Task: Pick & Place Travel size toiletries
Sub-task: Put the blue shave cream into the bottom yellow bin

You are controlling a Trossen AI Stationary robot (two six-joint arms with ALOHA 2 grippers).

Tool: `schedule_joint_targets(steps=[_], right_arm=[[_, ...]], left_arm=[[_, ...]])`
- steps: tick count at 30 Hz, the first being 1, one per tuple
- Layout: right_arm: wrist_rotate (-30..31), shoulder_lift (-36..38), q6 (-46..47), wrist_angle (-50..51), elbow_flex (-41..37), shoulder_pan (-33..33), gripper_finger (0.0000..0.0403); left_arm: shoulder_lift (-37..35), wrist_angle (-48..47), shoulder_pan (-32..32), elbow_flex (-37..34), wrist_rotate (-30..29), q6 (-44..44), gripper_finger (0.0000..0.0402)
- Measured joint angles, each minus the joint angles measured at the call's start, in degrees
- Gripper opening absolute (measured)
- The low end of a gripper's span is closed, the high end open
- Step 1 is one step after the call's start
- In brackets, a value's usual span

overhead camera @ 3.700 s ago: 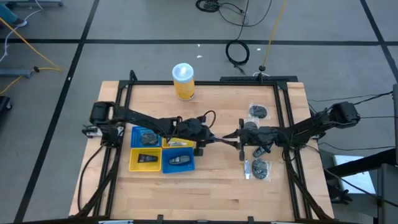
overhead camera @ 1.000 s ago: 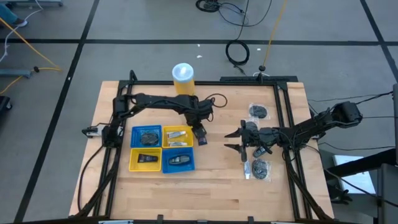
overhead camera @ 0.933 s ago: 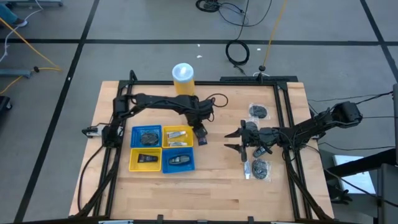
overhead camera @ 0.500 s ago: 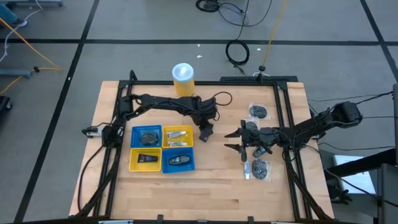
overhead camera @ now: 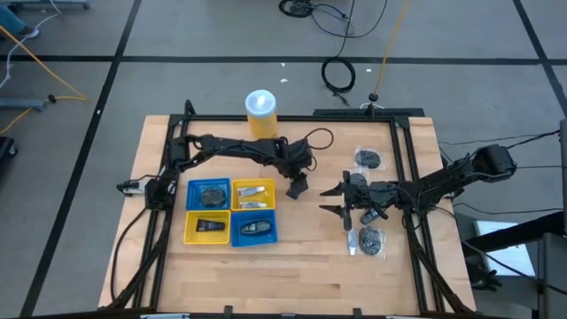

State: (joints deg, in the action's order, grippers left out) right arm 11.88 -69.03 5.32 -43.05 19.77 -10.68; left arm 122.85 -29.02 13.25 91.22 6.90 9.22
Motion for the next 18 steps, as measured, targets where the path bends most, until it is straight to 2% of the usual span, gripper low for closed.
schedule_joint_targets(steps=[4, 8, 12, 18], right_arm=[[0.0, 0.0, 0.0, 0.0, 0.0, 0.0, 0.0173], [0.0, 0.0, 0.0, 0.0, 0.0, 0.0, 0.0173], [0.0, 0.0, 0.7, 0.1, 0.0, 0.0, 0.0173], [0.0, 0.0, 1.3, 0.1, 0.0, 0.0, 0.0173]], left_arm=[[0.0, 0.0, -1.5, 0.0, -5.0, 2.0, 0.033], [1.4, 2.0, -3.3, 0.0, -8.3, 3.3, 0.0353], [2.7, 3.2, -4.1, -0.1, -10.7, 3.6, 0.0333], [3.7, 2.5, -3.5, -0.1, -12.5, 4.8, 0.0269]])
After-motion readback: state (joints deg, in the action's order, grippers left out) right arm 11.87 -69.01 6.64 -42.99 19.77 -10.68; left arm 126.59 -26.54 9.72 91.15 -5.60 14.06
